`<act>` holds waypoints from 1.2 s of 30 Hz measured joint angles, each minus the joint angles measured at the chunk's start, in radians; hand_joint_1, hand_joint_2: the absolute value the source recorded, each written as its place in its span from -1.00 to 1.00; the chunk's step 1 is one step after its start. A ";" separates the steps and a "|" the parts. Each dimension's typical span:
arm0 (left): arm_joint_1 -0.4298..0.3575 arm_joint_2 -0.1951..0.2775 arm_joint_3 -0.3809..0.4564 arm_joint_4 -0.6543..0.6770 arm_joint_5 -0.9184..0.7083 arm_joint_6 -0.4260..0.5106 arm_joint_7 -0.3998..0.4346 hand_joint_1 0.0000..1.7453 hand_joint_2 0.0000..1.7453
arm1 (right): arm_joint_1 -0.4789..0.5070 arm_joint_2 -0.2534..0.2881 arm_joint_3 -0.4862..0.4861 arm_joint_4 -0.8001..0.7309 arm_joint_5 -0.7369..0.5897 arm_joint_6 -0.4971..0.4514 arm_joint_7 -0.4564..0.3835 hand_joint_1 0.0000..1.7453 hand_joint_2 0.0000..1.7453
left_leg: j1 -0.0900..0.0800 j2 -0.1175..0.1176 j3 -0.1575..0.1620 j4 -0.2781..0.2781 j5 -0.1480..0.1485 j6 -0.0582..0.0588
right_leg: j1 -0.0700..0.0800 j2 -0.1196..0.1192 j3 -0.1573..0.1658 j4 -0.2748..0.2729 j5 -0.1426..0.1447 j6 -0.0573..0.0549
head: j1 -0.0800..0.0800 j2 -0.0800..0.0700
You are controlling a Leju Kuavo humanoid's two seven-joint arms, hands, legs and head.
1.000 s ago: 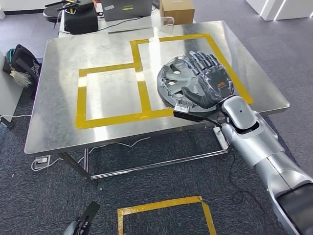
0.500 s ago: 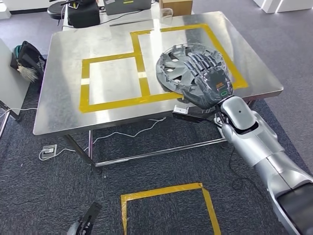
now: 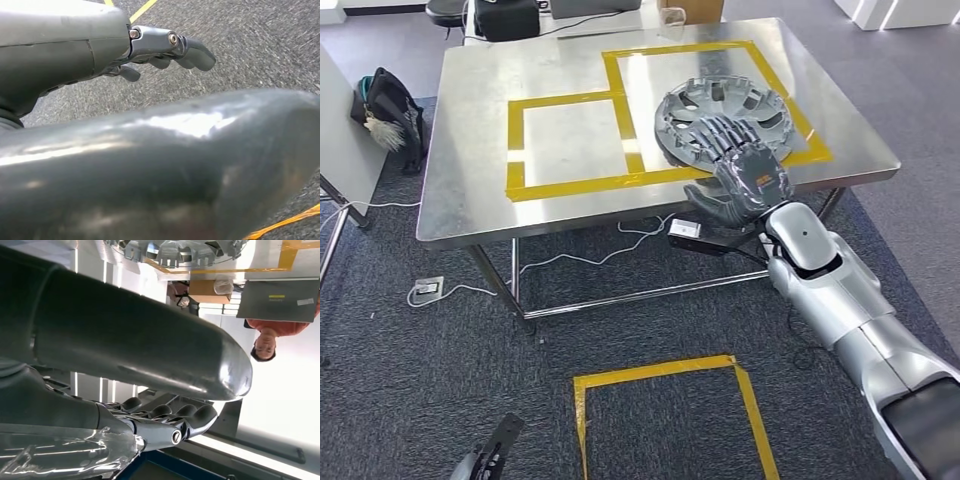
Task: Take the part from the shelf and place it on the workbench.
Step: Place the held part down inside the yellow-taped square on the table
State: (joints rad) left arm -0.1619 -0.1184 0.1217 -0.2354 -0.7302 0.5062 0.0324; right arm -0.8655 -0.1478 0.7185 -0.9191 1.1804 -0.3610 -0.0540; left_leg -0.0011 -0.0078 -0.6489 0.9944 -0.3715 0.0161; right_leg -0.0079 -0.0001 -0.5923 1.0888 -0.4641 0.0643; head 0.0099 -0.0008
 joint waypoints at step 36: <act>-0.005 -0.004 -0.001 0.000 -0.011 0.000 0.003 -1.00 -1.00 | 0.012 -0.001 0.004 0.003 -0.017 0.002 -0.006 -1.00 -1.00 | 0.003 0.000 -0.068 -0.023 0.095 -0.028 | 0.002 0.008 0.054 -0.082 -0.005 -0.026 | 0.001 0.000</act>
State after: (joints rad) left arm -0.1674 -0.1223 0.1205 -0.2353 -0.7409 0.5066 0.0356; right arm -0.8538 -0.1486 0.7230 -0.9165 1.1632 -0.3594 -0.0603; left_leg 0.0019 -0.0074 -0.7169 0.9711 -0.2769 -0.0121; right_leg -0.0058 0.0077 -0.5384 1.0070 -0.4695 0.0381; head 0.0112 -0.0008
